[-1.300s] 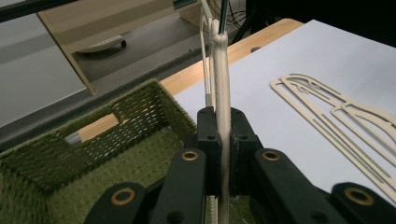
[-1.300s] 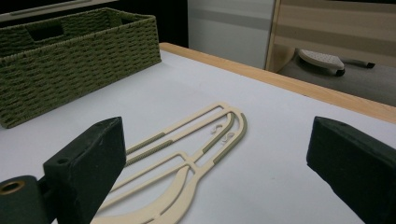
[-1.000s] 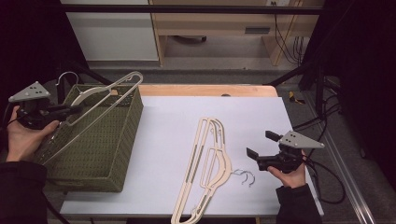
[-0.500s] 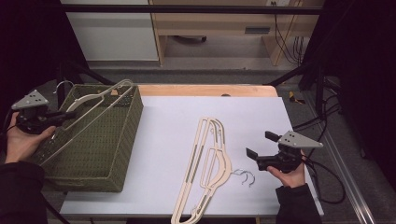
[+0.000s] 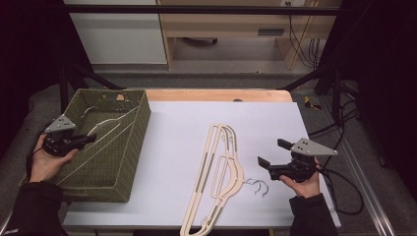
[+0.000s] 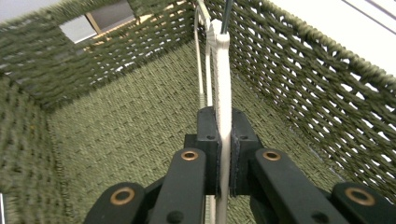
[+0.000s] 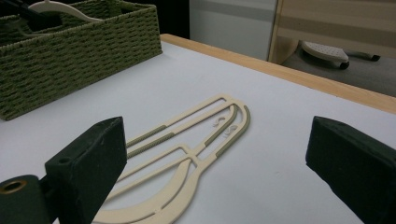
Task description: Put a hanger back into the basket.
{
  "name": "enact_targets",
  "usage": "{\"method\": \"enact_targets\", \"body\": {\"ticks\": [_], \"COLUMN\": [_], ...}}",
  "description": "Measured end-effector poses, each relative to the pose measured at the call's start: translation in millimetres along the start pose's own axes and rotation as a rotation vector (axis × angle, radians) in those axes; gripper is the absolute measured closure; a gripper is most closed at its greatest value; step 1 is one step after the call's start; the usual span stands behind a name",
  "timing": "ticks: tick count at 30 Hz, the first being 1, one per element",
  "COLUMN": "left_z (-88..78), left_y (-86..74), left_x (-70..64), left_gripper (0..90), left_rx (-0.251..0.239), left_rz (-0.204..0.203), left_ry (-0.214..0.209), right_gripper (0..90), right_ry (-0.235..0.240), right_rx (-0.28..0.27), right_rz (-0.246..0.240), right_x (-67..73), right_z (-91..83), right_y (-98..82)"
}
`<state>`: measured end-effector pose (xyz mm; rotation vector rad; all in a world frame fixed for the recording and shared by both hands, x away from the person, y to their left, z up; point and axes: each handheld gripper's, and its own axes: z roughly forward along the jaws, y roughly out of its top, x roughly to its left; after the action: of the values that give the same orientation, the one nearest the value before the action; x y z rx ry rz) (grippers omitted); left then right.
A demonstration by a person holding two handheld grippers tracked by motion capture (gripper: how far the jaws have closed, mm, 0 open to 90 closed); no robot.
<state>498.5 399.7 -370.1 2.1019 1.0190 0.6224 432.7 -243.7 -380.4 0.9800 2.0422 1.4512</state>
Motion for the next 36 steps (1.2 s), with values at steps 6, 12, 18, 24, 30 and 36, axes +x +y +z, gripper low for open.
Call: {"method": "enact_targets", "body": {"ticks": [6, 12, 18, 24, 30, 36], "left_z": [9.6, 16.9, 23.3, 31.9, 33.3, 36.8], "left_y": [-5.2, -10.1, -10.3, -10.7, -8.1, -5.9], "left_x": [-6.7, -13.5, -22.5, -32.2, -37.7, -42.9], "left_gripper": [82.6, 80.2, 76.9, 72.8, 70.6, 67.4], "left_rx": [0.072, 0.127, 0.171, 0.229, 0.234, 0.267], "left_rz": [-0.015, -0.001, 0.028, 0.045, 0.068, 0.102], "left_ry": [-0.026, -0.065, -0.082, -0.095, -0.087, -0.084], "right_gripper": [5.8, 5.9, 6.3, 6.2, 6.2, 7.5], "right_ry": [0.003, 0.013, 0.023, 0.02, 0.021, 0.035], "right_rx": [0.001, 0.004, 0.011, 0.003, 0.002, -0.025], "right_rz": [0.001, 0.005, 0.0, 0.003, 0.003, 0.001], "right_x": [0.3, 1.6, 2.5, 2.7, 3.3, 3.7], "right_z": [0.0, 1.1, 1.8, 1.0, 1.4, -0.4], "right_y": [0.0, -0.5, -0.9, -0.5, -0.4, 0.5]}}
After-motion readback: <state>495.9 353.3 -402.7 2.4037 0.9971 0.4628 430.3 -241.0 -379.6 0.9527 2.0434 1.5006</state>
